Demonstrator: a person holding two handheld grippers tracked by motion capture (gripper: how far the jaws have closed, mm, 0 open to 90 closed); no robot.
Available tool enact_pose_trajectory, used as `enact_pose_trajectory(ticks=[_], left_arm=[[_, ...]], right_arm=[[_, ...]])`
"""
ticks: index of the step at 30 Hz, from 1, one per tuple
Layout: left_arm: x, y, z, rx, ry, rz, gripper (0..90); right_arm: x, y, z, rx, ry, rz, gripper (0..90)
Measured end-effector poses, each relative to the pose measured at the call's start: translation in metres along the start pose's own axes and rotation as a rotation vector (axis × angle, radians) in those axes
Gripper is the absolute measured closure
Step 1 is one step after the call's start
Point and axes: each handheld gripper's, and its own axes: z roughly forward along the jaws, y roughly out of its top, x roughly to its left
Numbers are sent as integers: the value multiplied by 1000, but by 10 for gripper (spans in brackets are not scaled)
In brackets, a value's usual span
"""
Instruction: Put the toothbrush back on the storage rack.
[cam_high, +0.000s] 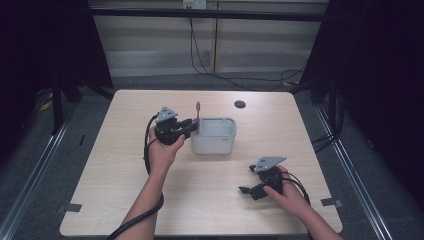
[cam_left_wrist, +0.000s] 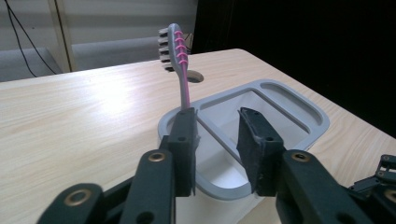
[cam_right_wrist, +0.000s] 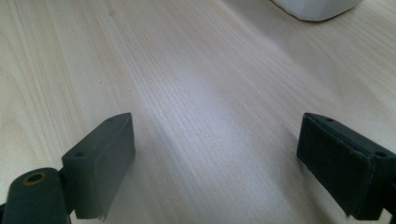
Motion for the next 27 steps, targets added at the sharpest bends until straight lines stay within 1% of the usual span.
enact_pose_trajectory(ticks=[3, 5, 7, 11, 15, 23, 25, 27], left_arm=[[0, 1, -1, -4, 3, 8, 587], [0, 1, -1, -4, 9, 8, 529], [1, 1, -2, 2, 10, 5, 490], [3, 1, -3, 20, 14, 4, 424], [4, 1, -5, 21, 14, -2, 362], [7, 2, -8, 38, 22, 0, 288], [7, 1, -9, 42, 31, 8, 266], [7, 1, -11, 42, 26, 4, 260]], right_arm=[[0, 0, 0, 0, 0, 0, 108], [0, 0, 0, 0, 0, 0, 108], [0, 0, 0, 0, 0, 0, 107], [0, 0, 0, 0, 0, 0, 108], [0, 0, 0, 0, 0, 0, 108], [0, 0, 0, 0, 0, 0, 108], [0, 0, 0, 0, 0, 0, 107], [0, 0, 0, 0, 0, 0, 108]])
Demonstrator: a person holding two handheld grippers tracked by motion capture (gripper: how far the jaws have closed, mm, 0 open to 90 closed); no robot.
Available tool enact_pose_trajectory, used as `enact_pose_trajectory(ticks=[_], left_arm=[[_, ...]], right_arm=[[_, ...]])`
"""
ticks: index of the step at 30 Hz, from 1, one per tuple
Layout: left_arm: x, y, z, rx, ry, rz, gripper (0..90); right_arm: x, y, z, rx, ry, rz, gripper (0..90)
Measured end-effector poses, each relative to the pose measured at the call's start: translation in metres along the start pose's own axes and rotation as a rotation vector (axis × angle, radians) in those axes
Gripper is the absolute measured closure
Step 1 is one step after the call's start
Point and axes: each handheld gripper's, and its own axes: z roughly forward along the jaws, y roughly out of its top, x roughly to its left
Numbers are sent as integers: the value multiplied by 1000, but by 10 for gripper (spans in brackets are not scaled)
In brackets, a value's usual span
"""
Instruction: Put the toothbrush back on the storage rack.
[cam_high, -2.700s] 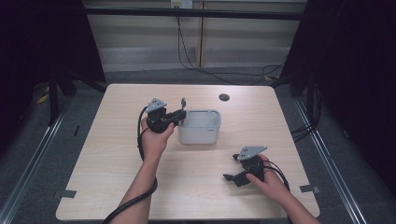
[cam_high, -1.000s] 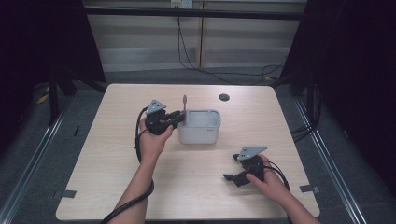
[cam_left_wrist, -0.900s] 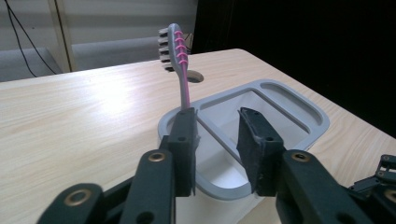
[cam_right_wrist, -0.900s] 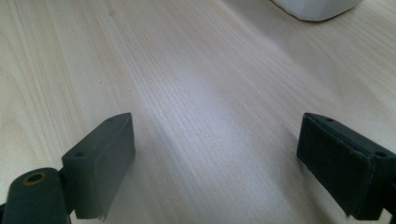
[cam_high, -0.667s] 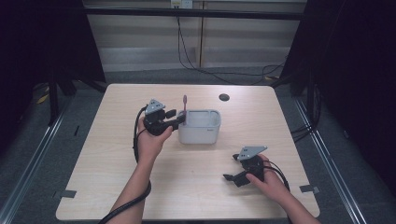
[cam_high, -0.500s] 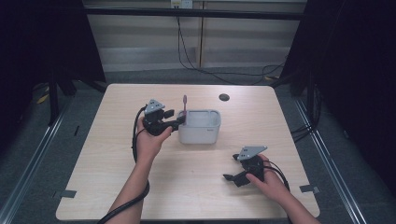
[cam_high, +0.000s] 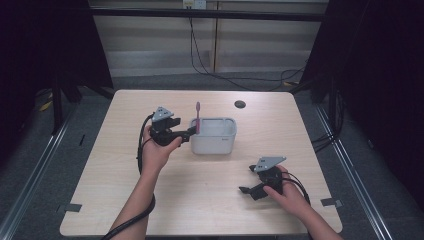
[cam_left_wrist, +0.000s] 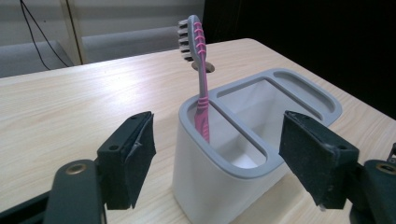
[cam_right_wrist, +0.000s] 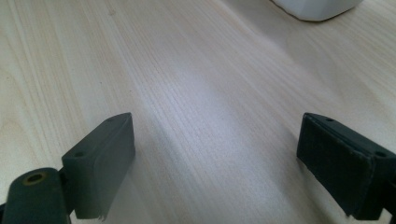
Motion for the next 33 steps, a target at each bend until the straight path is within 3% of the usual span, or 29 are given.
enact_pose_trajectory(ticks=[33], left_arm=[[8, -19, -22, 78, -44, 4, 165]], right_arm=[[0, 0, 0, 1, -2, 2, 107]])
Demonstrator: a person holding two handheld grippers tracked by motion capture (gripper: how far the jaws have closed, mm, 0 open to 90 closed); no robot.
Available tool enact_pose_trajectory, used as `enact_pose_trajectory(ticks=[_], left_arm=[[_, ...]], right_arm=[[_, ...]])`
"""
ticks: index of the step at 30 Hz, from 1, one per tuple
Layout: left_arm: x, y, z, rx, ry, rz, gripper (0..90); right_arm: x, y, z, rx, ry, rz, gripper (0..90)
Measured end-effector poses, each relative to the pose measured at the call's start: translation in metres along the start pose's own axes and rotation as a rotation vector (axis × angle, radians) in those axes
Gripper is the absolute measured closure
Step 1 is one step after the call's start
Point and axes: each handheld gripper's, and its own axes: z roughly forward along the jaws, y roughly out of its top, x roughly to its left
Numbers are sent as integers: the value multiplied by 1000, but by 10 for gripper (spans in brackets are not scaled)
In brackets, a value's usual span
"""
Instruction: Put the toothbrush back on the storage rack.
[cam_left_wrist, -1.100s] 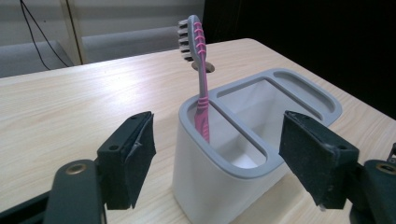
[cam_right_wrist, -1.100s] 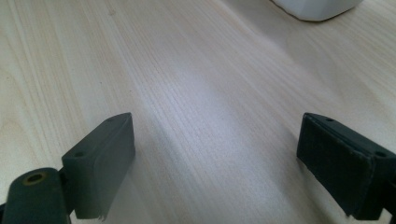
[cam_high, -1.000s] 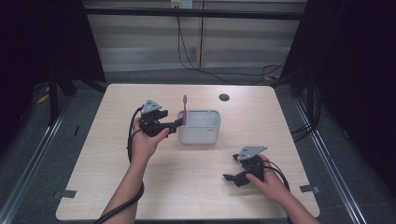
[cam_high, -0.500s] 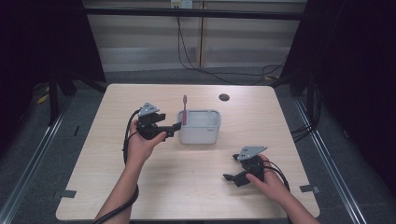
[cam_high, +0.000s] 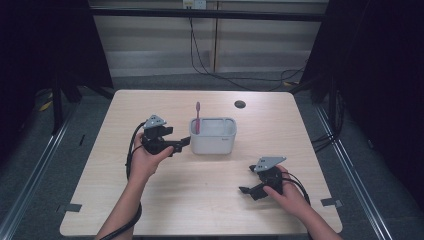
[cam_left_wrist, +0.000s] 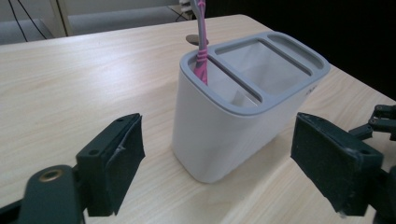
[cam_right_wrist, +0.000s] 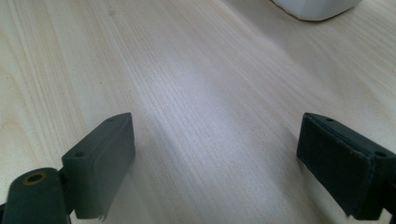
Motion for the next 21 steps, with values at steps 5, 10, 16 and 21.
enact_pose_trajectory(ticks=[5, 10, 16, 21], left_arm=[[2, -5, -4, 10, -14, 3, 154], [4, -11, -7, 28, -18, 2, 153], [5, -19, -9, 60, -27, 5, 153], [8, -27, -13, 84, -33, 7, 153]], right_arm=[[0, 0, 0, 0, 0, 0, 107], [0, 0, 0, 0, -1, 0, 107], [0, 0, 0, 0, -1, 0, 107], [0, 0, 0, 0, -1, 0, 107]])
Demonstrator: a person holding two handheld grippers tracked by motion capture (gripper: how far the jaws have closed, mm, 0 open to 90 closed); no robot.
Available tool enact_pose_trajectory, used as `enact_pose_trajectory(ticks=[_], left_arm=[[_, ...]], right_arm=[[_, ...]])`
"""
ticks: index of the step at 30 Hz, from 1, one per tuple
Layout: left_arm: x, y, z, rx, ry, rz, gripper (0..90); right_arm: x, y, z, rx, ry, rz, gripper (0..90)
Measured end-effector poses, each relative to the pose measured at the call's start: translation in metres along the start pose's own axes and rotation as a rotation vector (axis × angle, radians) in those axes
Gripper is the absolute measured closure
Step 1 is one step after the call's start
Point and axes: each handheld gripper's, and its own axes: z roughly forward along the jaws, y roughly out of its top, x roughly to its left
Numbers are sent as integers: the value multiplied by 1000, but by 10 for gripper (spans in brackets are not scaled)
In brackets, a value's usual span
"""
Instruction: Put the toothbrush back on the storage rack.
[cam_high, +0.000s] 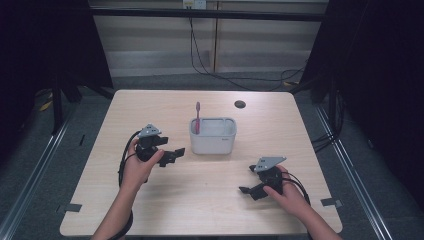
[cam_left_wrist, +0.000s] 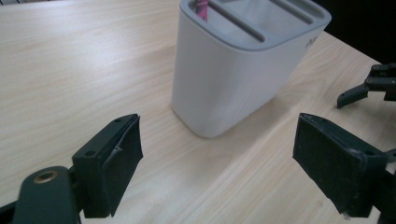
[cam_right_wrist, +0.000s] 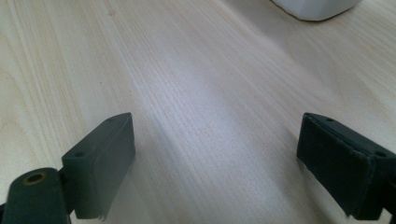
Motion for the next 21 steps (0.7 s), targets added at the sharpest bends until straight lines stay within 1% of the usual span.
enact_pose_trajectory(ticks=[3, 8, 9, 10, 13, 14, 17, 18, 21], left_arm=[[2, -5, -3, 11, -5, 4, 153], [5, -13, -6, 9, 0, -6, 154], [5, -15, -7, 16, 1, 0, 155], [5, -17, -7, 16, 1, -6, 154], [8, -21, -9, 28, 6, 8, 155], [8, -23, -9, 24, 5, -4, 155], [10, -27, -11, 32, 3, 4, 155], [10, -29, -11, 31, 4, -1, 156], [11, -34, -12, 48, 5, 13, 156]], right_arm=[[0, 0, 0, 0, 0, 0, 107], [0, 0, 0, 0, 0, 0, 107], [0, 0, 0, 0, -1, 0, 108], [0, 0, 0, 0, -1, 1, 107], [0, 0, 0, 0, -1, 1, 107], [0, 0, 0, 0, -1, 1, 108], [0, 0, 0, 1, -1, 1, 107], [0, 0, 0, 0, -1, 1, 107], [0, 0, 0, 1, -2, 3, 107]])
